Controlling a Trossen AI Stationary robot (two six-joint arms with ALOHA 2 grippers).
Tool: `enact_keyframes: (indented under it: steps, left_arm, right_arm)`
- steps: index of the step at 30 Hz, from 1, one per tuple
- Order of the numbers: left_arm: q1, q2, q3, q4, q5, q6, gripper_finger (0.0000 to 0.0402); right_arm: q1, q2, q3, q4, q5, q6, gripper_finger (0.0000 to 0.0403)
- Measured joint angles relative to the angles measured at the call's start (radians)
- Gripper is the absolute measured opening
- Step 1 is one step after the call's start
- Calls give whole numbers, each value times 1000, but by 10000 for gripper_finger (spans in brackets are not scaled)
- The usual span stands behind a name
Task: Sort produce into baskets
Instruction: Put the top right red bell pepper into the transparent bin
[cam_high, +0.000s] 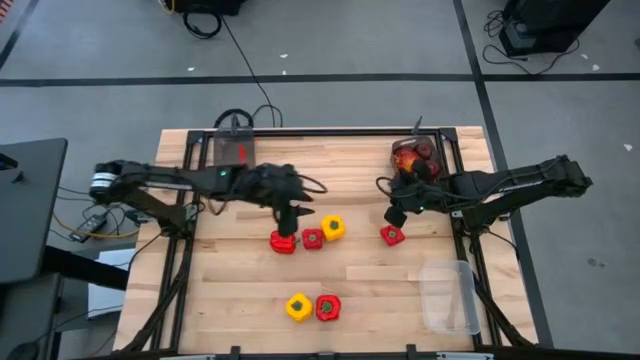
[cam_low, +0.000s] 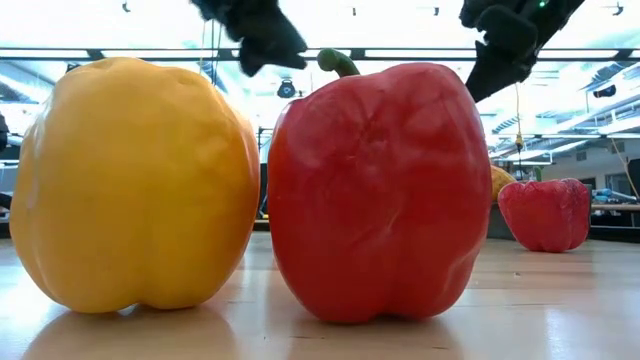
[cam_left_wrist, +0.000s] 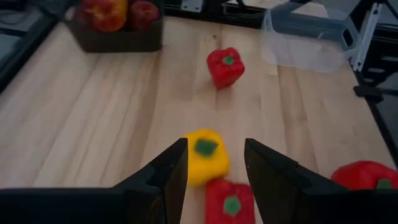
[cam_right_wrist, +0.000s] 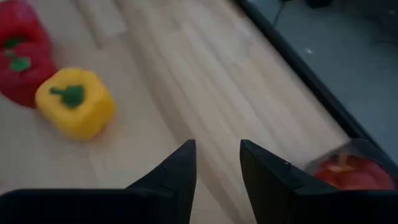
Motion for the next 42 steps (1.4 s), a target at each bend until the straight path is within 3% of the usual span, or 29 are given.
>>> enact_keyframes:
  steps: [7,12,16,22,30,42]
  left_arm:
    - [-25,-134,-200,111,-30,-68,163]
    - [-41,-178,-309,132,-42,-84,163]
    - [-51,-210,-424,251,-59,-108,163]
    - [-49,-235,-555,416,-66,-126,163]
    - [-49,-234,-653,536,-65,-160,163]
    - [-49,-234,-657,545,-63,-155,163]
  right_arm:
    - [1,153,2,-1,-131,20,163]
    - [1,256,92,-261,-222,187,185]
    - [28,294,175,-453,-282,279,180]
    - [64,298,187,-436,-429,279,162]
    - [117,322,152,-362,-442,313,158]
    - [159,428,151,-339,-386,285,157]
